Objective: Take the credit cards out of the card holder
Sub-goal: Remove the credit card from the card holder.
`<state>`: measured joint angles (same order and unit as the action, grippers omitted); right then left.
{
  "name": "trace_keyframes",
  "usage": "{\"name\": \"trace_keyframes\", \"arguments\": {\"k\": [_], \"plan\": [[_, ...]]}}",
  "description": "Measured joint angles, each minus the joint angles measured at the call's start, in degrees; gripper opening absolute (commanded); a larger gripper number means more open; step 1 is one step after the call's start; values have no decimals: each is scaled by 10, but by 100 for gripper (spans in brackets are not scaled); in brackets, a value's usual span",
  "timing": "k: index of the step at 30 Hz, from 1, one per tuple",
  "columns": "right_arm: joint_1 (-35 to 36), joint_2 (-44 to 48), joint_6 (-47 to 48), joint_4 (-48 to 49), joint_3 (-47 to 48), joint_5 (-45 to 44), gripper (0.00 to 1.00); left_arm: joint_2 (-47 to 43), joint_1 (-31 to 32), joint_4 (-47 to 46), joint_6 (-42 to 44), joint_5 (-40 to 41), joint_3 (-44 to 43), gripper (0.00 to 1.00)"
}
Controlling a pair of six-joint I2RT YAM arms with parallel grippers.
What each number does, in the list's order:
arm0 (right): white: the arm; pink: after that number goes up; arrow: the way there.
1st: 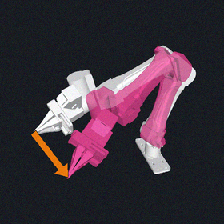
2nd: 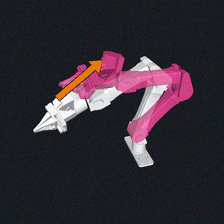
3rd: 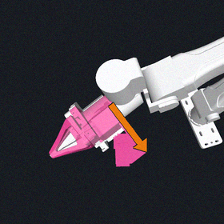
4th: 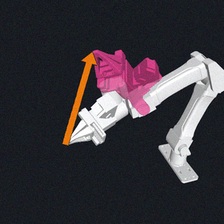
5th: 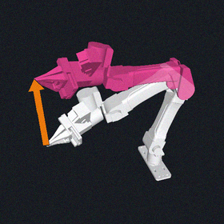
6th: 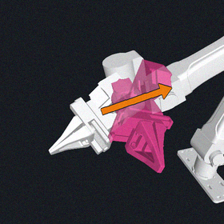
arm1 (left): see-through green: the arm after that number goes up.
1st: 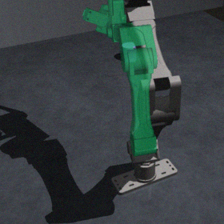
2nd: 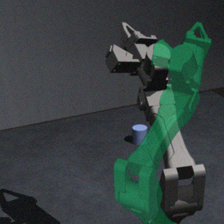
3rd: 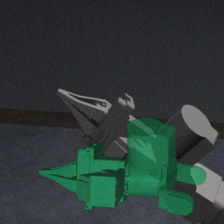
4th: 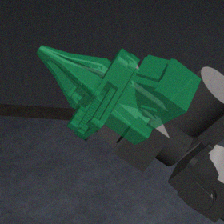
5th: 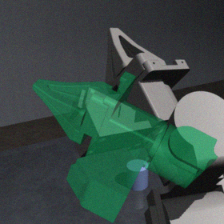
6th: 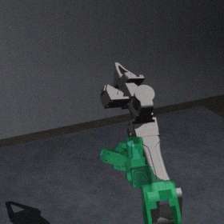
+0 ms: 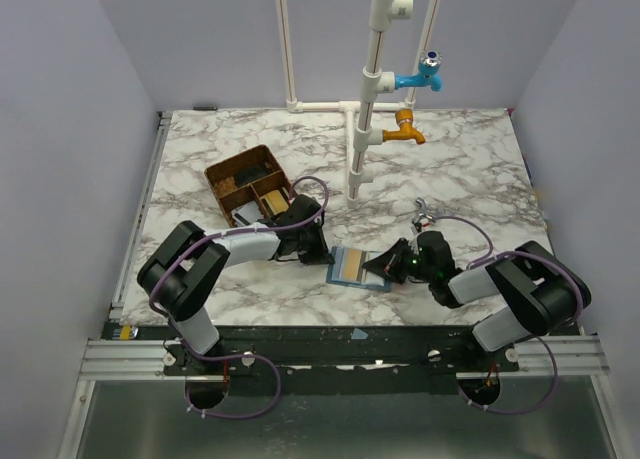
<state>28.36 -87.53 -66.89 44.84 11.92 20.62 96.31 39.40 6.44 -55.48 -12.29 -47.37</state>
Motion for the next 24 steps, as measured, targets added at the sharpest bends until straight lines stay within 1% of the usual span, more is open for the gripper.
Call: {"name": "trace_keyframes", "arguments": {"k": [7, 9, 15, 24], "plan": [[-3, 13, 17, -17, -2, -4, 3, 0, -2, 0, 0, -1, 0, 0], [-3, 14, 23, -18, -2, -4, 1, 0, -3, 0, 0, 0, 0, 0], [-3, 6, 52, -22, 7, 8, 1, -13, -3, 6, 23, 1, 6, 0], [1, -6, 106, -78, 54, 30, 1, -59, 7, 79, 59, 28, 22, 0]]}}
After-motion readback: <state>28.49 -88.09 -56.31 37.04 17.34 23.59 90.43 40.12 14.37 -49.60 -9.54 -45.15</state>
